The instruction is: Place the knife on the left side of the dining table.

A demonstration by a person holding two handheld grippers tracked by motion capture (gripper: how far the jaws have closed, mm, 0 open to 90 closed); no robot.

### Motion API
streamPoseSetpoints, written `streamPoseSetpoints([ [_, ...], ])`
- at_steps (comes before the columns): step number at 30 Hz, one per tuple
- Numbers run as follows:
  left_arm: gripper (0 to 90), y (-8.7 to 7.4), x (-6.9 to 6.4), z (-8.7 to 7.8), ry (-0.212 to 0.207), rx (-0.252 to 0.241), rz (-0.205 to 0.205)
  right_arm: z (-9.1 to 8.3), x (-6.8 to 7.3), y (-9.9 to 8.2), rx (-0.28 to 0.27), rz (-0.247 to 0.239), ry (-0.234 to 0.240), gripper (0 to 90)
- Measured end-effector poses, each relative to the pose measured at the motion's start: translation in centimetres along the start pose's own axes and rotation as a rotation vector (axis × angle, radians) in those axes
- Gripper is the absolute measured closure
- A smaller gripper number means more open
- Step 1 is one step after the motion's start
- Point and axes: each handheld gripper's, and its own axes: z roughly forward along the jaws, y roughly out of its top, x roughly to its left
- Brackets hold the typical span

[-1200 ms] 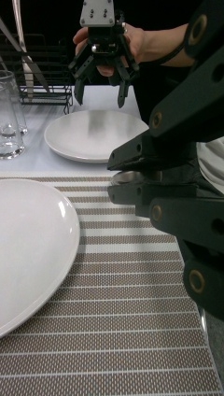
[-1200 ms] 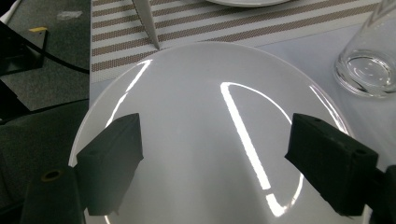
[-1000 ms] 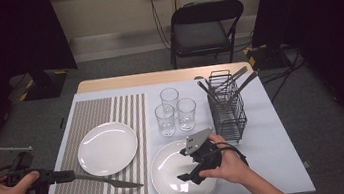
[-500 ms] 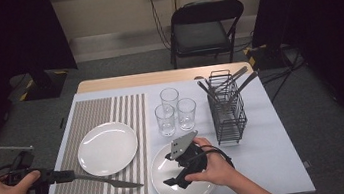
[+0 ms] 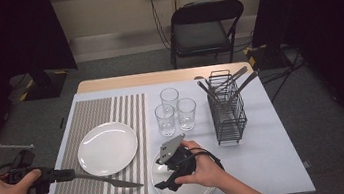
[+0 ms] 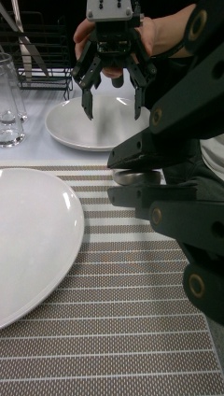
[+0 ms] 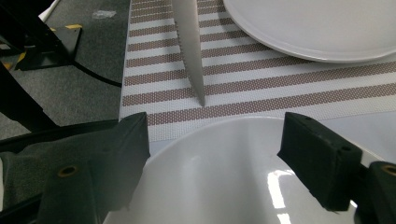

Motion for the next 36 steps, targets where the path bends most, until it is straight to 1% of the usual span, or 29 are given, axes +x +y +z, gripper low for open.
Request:
streamPoseSetpoints([
  [1, 80.9, 0.0, 0.0, 0.0, -0.002, -0.001, 0.0, 0.1, 0.0, 0.1, 0.002, 0.001, 0.002, 23.5],
  [2, 80.8, 0.0, 0.0, 0.0, 0.001, 0.007, 0.009, 0.3, 0.0, 0.2, 0.0, -0.002, 0.005, 23.5],
  [4, 80.7, 0.0, 0.0, 0.0, 0.005, 0.004, 0.003, 0.6, 0.0, 0.4, 0.001, -0.004, 0.009, 23.8],
  [5, 80.7, 0.0, 0.0, 0.0, 0.006, -0.002, -0.006, 0.7, 0.1, 0.4, 0.0, 0.0, 0.012, 24.0],
  [6, 80.6, 0.0, -0.1, 0.1, -0.002, -0.007, -0.025, 0.8, 0.1, 0.5, 0.004, 0.003, 0.012, 24.0],
  [8, 80.5, 0.0, 0.0, 0.1, 0.011, -0.004, -0.007, 1.0, 0.1, 0.5, 0.006, -0.001, 0.015, 24.2],
  [10, 80.3, 0.0, 0.0, 0.1, 0.018, -0.001, -0.005, 1.2, 0.1, 0.6, 0.01, 0.002, 0.019, 24.8],
  [11, 80.1, 0.0, 0.0, 0.1, 0.021, 0.0, -0.003, 1.3, 0.1, 0.7, 0.009, -0.001, 0.021, 25.0],
  [12, 80.0, 0.0, 0.0, 0.1, 0.02, -0.002, -0.01, 1.3, 0.1, 0.7, 0.012, -0.003, 0.022, 25.7],
  [13, 79.9, 0.0, 0.0, 0.1, 0.023, -0.002, -0.006, 1.5, 0.2, 0.8, 0.012, -0.007, 0.023, 26.4],
  [14, 79.9, 0.0, 0.0, 0.0, 0.026, 0.005, 0.005, 1.6, 0.2, 0.9, 0.013, -0.01, 0.025, 27.1],
  [15, 79.9, 0.0, 0.0, 0.0, 0.026, 0.005, 0.005, 1.6, 0.2, 0.9, 0.013, -0.01, 0.025, 27.1],
  [16, 79.9, 0.1, 0.0, 0.0, 0.027, 0.016, 0.02, 1.7, 0.2, 0.9, 0.016, -0.008, 0.024, 27.8],
  [17, 79.8, 0.1, -0.1, 0.1, 0.027, 0.005, 0.009, 2.1, 0.2, 1.1, 0.019, -0.014, 0.028, 30.4],
  [21, 79.5, 0.1, -0.2, 0.1, 0.037, 0.004, 0.01, 2.8, 0.3, 1.5, 0.027, -0.026, 0.032, 35.0],
  [22, 79.5, 0.1, -0.3, 0.2, 0.033, -0.005, -0.001, 3.1, 0.4, 1.7, 0.03, -0.024, 0.035, 36.3],
  [24, 79.5, 0.1, -0.2, 0.1, 0.041, 0.003, 0.015, 3.6, 0.6, 2.0, 0.041, -0.036, 0.043, 38.6],
  [25, 79.5, 0.0, -0.2, 0.1, 0.038, -0.002, 0.013, 3.9, 0.6, 2.2, 0.047, -0.046, 0.044, 39.6],
  [26, 79.5, 0.0, -0.3, 0.1, 0.043, -0.007, 0.006, 4.3, 0.6, 2.4, 0.054, -0.049, 0.045, 41.2],
  [27, 79.4, 0.0, -0.3, 0.1, 0.043, -0.007, 0.006, 4.3, 0.6, 2.4, 0.054, -0.049, 0.045, 41.2],
  [28, 79.4, 0.0, 0.0, 0.0, 0.039, 0.021, 0.03, 4.5, 0.6, 2.5, 0.056, -0.053, 0.049, 42.8],
  [29, 79.3, 0.0, -0.1, 0.1, 0.04, 0.004, 0.011, 5.3, 0.7, 2.7, 0.055, -0.047, 0.056, 45.3],
  [30, 79.1, -0.1, 0.0, 0.1, 0.045, -0.001, 0.006, 5.4, 0.7, 2.8, 0.053, -0.049, 0.056, 46.6],
  [31, 78.9, -0.1, 0.1, 0.1, 0.048, 0.006, 0.008, 5.6, 0.7, 2.8, 0.055, -0.048, 0.061, 48.2],
  [32, 78.7, -0.1, 0.1, 0.1, 0.044, 0.0, 0.003, 5.8, 0.7, 2.9, 0.058, -0.049, 0.067, 49.5],
  [34, 78.6, -0.1, 0.3, 0.1, 0.05, 0.012, 0.011, 6.1, 0.7, 2.9, 0.065, -0.05, 0.064, 51.5],
  [35, 78.5, -0.2, 0.4, 0.1, 0.054, 0.016, 0.02, 6.2, 0.7, 2.9, 0.074, -0.049, 0.066, 54.1],
  [36, 78.2, -0.1, 0.5, 0.1, 0.053, 0.022, 0.022, 6.5, 0.7, 2.9, 0.078, -0.057, 0.067, 54.6],
])
